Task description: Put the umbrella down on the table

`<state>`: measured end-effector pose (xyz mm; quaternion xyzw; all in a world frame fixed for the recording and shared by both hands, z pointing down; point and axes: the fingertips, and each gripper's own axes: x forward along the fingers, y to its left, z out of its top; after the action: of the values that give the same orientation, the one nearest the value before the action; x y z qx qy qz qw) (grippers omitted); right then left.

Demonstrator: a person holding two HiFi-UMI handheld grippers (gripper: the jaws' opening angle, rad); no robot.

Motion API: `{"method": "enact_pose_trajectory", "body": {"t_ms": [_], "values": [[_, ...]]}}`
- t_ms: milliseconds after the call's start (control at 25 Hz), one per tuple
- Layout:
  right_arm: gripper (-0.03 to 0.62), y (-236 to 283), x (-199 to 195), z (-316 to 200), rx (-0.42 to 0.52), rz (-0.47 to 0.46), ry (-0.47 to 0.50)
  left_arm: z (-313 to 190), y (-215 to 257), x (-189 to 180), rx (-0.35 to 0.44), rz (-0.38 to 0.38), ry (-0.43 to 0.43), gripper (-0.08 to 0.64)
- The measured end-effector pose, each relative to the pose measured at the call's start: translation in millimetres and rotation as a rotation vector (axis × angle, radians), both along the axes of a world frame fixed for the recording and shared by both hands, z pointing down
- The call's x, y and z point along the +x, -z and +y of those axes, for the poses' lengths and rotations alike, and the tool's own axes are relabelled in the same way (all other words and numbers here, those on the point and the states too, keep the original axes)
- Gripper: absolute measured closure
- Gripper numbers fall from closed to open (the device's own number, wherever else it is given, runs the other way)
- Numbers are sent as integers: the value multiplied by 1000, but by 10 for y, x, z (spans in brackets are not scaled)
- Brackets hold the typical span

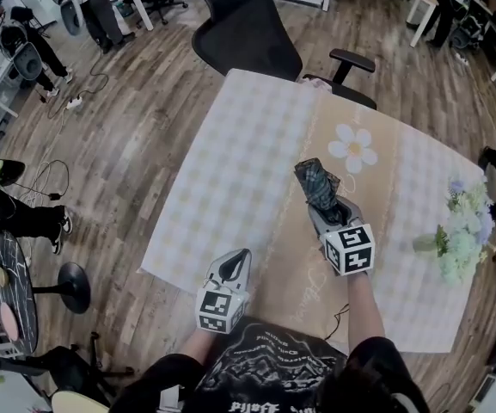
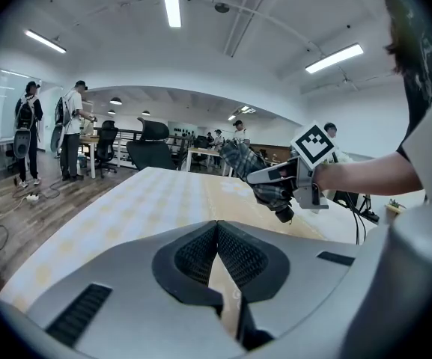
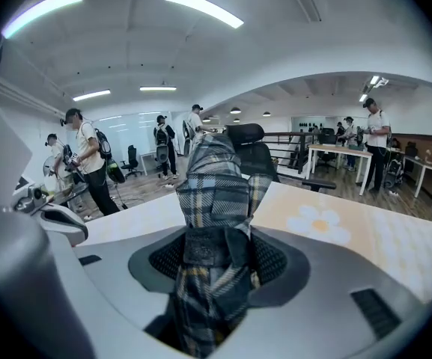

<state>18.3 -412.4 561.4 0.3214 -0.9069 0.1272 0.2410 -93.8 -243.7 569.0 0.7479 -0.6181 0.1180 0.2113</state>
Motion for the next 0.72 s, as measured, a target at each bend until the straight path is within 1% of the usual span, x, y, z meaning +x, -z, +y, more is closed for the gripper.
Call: {"method": "enact_pose_trajectory", "body": {"t_ms": [80, 240, 360, 520, 720], "values": [[374, -43, -155, -11, -3, 3, 30, 21, -60, -30, -7, 3, 2, 541], [374, -220, -451, 74, 16, 75, 101, 148, -209, -131, -17, 7, 7, 541], [374, -358, -621, 71, 5, 114, 125, 187, -272, -212, -24, 6, 6, 541], [373, -576, -753, -55, -25, 168, 135, 127, -323, -271, -31, 3, -4, 541], [373, -910, -820, -200, -55, 275, 170, 26, -360, -296, -37, -1, -19, 541]]}}
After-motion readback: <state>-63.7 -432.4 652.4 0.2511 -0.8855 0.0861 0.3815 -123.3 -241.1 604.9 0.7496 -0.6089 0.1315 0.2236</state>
